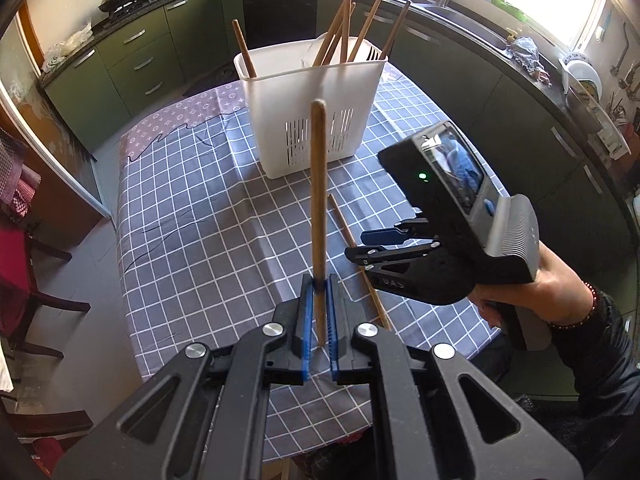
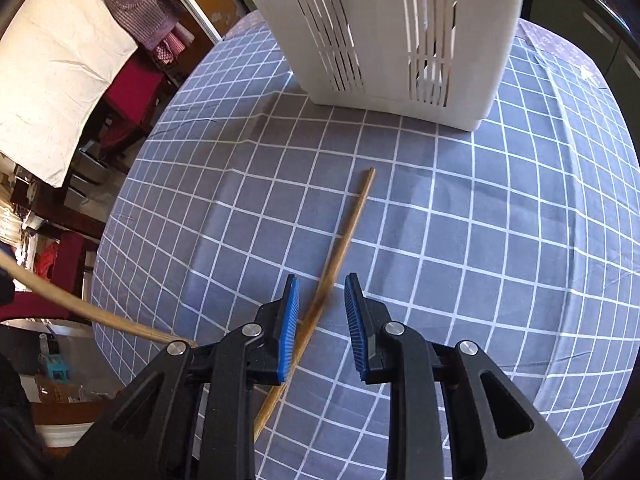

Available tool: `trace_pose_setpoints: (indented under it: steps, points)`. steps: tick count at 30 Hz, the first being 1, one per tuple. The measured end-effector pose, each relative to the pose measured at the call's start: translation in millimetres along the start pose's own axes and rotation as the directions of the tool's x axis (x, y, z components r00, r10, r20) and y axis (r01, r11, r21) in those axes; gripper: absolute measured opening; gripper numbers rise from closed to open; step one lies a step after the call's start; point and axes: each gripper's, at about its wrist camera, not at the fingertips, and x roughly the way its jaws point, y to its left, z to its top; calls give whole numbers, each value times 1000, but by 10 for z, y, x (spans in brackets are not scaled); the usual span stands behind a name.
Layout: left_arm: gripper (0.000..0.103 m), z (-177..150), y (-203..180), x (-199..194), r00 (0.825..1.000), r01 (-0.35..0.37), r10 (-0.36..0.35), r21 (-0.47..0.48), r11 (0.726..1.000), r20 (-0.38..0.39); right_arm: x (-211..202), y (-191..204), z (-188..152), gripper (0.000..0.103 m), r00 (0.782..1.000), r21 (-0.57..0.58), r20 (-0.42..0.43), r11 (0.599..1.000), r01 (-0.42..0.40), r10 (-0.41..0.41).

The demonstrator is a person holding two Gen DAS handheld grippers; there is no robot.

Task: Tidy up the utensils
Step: 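Hold the chopstick upright with the left gripper while the right gripper grasps the last chopstick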

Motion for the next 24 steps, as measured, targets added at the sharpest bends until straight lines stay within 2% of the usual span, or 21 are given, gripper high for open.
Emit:
trace_pose_setpoints:
  steps: [6,11,17,21,24]
  points:
    - [6,7,-23,5,1000,10,-10,23,1000,2,98,117,172,24,991,-4,-96,995,96,-96]
    - [6,15,-22,17,1000,16,-16,32,999,4,180,320,232,16,968,-67,-130,976,207,-215]
    - [6,4,10,15,1000,20,-21,28,999,9,220,401,234,13,968,-91,-126,974,205,-216]
    - [6,-2,12,12,1000,19,-19,26,999,10,169,331,160,7,977,-77,-127,984,160,-169]
    - [6,-4,8,8,1000,15,-16,28,999,10,111,254,87,7,980,-94,-113,984,154,-164]
